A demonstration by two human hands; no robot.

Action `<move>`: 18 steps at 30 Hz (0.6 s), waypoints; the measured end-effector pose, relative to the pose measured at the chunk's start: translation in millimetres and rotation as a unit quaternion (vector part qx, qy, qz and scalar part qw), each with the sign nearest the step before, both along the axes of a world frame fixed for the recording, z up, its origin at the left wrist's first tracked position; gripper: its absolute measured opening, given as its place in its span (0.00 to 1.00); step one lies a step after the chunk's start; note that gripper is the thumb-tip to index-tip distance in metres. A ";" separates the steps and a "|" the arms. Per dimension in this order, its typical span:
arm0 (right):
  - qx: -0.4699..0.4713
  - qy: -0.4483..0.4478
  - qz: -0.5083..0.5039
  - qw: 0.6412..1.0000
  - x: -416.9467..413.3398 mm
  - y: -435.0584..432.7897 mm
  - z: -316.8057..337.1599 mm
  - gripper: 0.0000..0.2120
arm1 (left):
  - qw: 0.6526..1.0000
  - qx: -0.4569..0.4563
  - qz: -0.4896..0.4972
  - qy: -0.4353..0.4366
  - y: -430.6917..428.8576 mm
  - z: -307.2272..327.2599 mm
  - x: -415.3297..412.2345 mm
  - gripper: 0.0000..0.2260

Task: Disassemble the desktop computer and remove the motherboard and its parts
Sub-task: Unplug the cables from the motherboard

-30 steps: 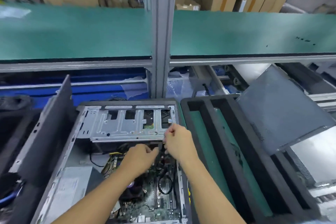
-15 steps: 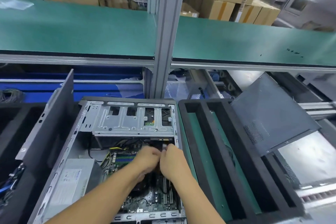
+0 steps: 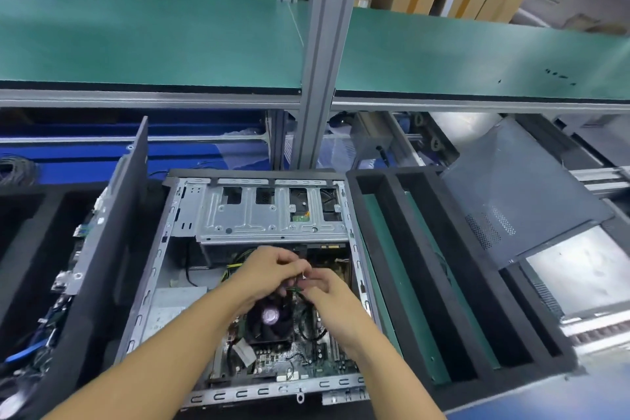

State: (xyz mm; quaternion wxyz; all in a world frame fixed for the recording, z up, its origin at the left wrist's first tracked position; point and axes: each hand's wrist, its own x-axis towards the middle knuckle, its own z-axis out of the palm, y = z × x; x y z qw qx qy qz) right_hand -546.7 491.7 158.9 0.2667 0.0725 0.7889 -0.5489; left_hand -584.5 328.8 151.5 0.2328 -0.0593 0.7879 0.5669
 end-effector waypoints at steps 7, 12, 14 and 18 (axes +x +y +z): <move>0.042 -0.039 -0.061 0.997 11.3 -8.2 -21.2 0.14 | 0.984 0.116 -0.021 -0.136 -24.5 -16.7 8.9 0.09; 0.178 -0.028 -0.036 0.983 7.6 -4.7 -35.7 0.09 | 0.984 0.089 -0.027 -0.152 -24.9 -31.8 14.9 0.08; 0.245 0.015 -0.025 0.969 0.7 -6.4 -37.1 0.07 | 0.987 0.075 -0.048 -0.132 -23.0 -36.3 15.4 0.08; 0.427 0.139 0.083 0.890 -17.6 -12.8 -42.5 0.14 | 0.997 -0.024 -0.043 -0.055 -19.4 -39.7 11.9 0.10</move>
